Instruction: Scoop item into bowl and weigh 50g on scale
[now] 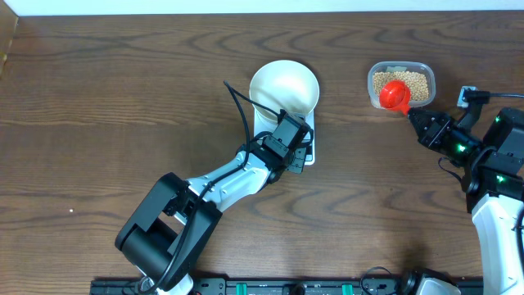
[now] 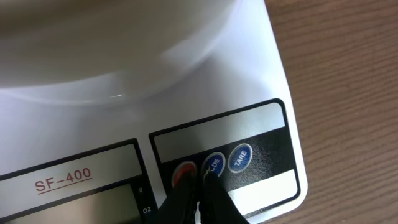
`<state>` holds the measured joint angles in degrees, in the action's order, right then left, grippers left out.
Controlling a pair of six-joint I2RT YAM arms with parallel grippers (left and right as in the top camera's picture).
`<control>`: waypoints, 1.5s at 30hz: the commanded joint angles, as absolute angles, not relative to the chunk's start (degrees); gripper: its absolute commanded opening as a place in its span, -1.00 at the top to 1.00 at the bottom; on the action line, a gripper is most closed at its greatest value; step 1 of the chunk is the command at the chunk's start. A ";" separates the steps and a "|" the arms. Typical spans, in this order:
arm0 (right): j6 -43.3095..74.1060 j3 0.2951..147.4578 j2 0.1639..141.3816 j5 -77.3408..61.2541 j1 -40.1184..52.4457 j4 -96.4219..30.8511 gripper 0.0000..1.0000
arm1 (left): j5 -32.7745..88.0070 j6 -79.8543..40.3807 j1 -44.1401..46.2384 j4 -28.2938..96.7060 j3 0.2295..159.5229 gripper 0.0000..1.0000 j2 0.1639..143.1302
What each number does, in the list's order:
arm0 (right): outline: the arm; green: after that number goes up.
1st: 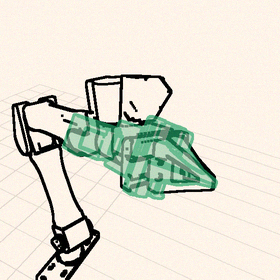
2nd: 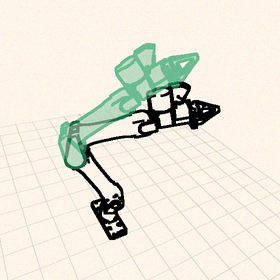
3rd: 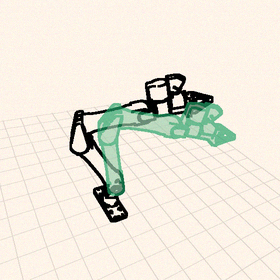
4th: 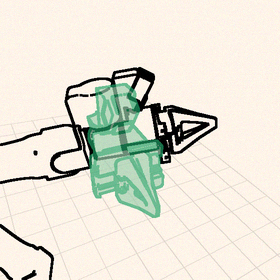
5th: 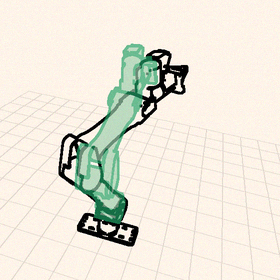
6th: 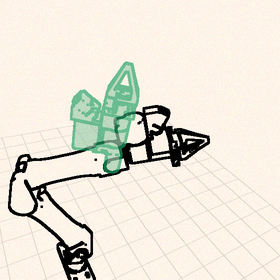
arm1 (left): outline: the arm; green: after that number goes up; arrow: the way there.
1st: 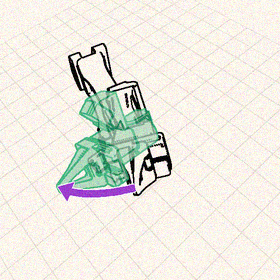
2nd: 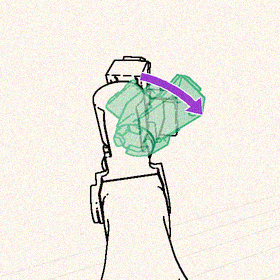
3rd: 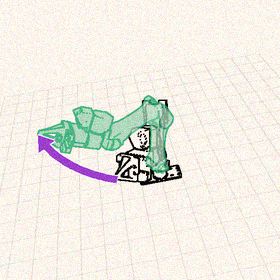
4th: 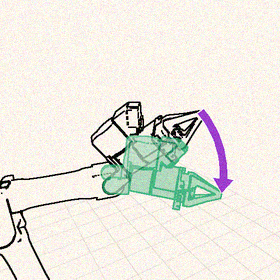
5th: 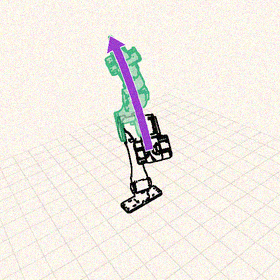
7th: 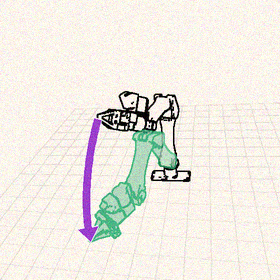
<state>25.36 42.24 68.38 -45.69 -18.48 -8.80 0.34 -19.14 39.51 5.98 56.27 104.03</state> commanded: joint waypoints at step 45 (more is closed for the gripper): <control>23.46 43.11 67.55 -46.65 -18.90 -9.87 0.98 | -2.20 -17.58 39.70 4.97 55.40 0.85 107.28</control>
